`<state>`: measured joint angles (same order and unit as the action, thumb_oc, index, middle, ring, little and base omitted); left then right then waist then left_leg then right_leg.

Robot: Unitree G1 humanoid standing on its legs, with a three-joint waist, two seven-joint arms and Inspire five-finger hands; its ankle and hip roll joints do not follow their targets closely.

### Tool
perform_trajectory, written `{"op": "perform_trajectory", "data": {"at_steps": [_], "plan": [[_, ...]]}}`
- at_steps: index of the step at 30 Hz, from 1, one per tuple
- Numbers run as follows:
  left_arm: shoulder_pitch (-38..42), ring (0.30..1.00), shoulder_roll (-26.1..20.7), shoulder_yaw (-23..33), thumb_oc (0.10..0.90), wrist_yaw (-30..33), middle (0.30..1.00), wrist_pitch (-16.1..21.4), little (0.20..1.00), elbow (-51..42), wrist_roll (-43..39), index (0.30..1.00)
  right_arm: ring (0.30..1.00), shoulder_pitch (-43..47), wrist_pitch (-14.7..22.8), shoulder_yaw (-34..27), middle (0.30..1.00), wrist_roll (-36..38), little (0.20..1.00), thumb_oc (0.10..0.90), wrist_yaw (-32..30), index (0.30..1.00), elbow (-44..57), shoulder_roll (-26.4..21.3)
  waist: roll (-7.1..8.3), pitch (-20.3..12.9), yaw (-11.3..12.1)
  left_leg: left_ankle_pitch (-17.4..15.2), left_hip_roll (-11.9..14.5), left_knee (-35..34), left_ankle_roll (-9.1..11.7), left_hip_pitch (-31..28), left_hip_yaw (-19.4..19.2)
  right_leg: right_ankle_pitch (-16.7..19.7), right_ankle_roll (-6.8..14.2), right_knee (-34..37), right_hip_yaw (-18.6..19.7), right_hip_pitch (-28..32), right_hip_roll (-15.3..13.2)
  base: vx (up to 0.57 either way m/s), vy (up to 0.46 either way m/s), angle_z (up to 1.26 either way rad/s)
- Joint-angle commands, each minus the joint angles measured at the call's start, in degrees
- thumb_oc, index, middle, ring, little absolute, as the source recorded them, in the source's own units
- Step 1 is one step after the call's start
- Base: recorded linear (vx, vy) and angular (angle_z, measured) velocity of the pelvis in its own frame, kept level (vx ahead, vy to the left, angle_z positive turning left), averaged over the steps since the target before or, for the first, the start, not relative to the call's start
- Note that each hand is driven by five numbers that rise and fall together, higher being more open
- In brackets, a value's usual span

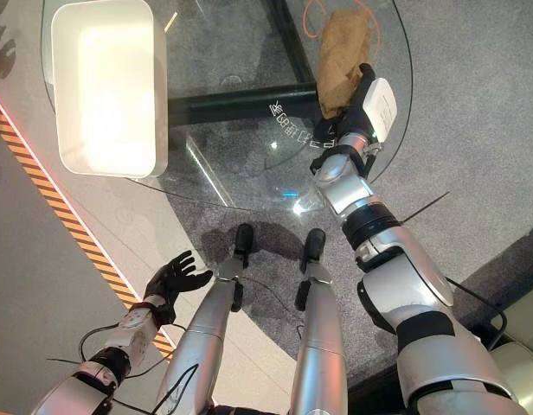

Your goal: Wipe the table with a cloth and put it in the basket.

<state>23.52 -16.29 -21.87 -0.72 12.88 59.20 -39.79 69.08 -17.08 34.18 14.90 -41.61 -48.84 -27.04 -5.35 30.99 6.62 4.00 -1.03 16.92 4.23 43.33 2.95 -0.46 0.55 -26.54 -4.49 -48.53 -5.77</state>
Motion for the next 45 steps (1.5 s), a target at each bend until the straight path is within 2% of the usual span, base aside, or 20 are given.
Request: {"op": "perform_trajectory", "data": {"at_steps": [1,19,33,39,45], "plan": [[-3.4,0.900,0.0,-0.3,0.800,0.5,0.900,1.2,0.900,-1.1,-1.1,0.900,0.900,6.7,3.4,2.1,0.900,-2.9,0.900,0.800,-4.7,0.900,5.3,-3.1,-3.11,-1.2,0.2,-1.4,-3.3,-0.1,-2.9,-1.0,-3.2,-2.2,-0.2,2.9,-4.8,2.8,2.1,0.00,0.000,0.00],[-3.1,0.900,-0.4,-0.1,0.800,0.5,0.900,1.4,0.900,-1.1,-1.3,0.900,0.900,5.3,3.0,2.0,0.900,-6.0,0.900,0.800,-4.5,0.900,9.4,-3.1,-2.45,-1.2,-0.4,-1.2,-3.4,-1.1,-3.1,-1.9,-3.4,-1.8,-0.1,4.1,-4.5,3.7,2.6,-0.01,-0.002,0.00],[-2.5,0.900,-0.1,0.6,0.800,0.7,0.900,1.4,0.900,-1.0,-1.2,0.900,0.900,3.9,3.7,0.9,0.900,-5.1,0.900,0.800,-5.1,0.900,11.8,-2.4,-1.95,-1.2,-0.7,-1.2,-3.3,-1.5,-3.0,-2.5,-3.4,-1.9,-0.1,4.4,-4.3,4.3,2.9,-0.03,0.001,0.00],[-1.9,0.900,0.2,0.5,0.800,1.0,0.900,1.5,0.900,-0.4,-1.3,0.900,0.900,2.8,1.2,1.4,0.900,-8.7,0.900,0.800,-5.8,0.900,14.0,-2.1,-1.63,-1.2,-1.1,-1.4,-3.3,-1.0,-3.0,-2.5,-3.6,-2.0,-0.1,4.3,-4.2,4.4,2.8,0.00,0.000,0.00],[-1.6,0.900,0.2,0.4,0.800,0.9,0.900,1.6,0.900,0.3,-1.2,0.900,0.900,2.7,-1.0,2.0,0.900,-10.2,0.900,0.800,-7.8,0.900,12.0,-2.8,-1.52,-1.2,-1.1,-1.6,-3.3,-1.0,-3.0,-2.7,-3.6,-1.9,0.0,4.5,-4.4,4.7,2.7,0.00,0.000,0.00]]}}
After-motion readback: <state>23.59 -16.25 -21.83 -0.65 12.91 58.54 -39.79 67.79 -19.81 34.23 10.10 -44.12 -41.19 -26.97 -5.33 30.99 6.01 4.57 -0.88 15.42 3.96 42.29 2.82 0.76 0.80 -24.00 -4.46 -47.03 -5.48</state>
